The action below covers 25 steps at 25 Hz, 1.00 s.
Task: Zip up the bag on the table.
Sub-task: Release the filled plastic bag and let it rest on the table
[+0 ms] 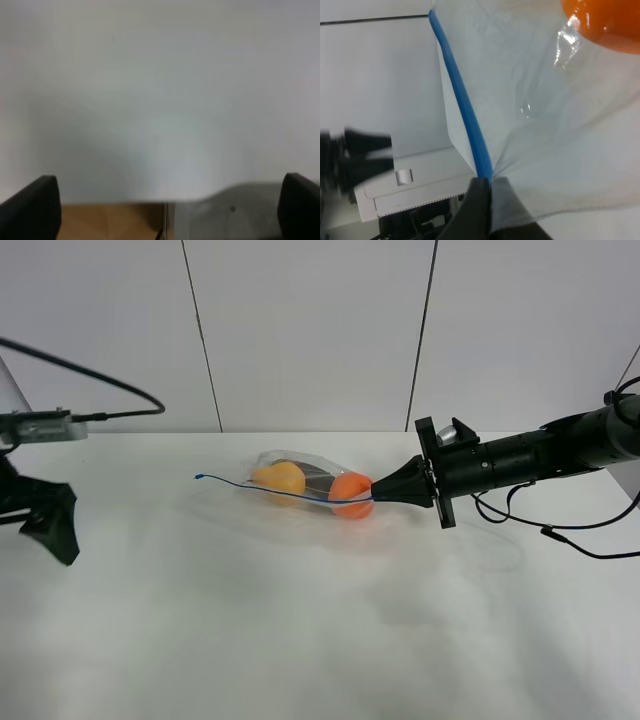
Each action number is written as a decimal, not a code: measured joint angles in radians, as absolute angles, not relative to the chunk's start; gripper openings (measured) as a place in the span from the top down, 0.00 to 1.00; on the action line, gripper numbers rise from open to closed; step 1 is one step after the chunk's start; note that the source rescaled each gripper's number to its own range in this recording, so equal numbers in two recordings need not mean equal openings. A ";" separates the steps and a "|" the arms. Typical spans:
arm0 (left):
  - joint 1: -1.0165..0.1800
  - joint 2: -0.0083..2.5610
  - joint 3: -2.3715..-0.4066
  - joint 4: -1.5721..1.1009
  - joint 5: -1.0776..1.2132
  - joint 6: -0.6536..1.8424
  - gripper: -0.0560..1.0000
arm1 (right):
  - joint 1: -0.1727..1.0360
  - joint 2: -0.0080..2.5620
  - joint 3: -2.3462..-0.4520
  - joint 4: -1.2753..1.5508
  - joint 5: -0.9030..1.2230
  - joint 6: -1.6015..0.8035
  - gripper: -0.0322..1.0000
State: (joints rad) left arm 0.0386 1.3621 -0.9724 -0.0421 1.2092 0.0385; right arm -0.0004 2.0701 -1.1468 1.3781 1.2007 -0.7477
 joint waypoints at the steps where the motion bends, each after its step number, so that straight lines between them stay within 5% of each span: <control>1: 0.039 1.297 -0.920 -0.040 1.211 0.038 0.00 | 0.000 2.070 -1.147 1.378 1.201 -0.748 0.97; 10: 0.039 0.724 -0.515 -0.031 1.102 0.030 0.00 | 0.000 2.070 -1.147 1.378 1.202 -0.748 0.97; 25: 0.039 0.044 -0.499 -0.033 1.070 0.026 0.00 | 0.000 2.070 -1.147 1.378 1.202 -0.748 0.97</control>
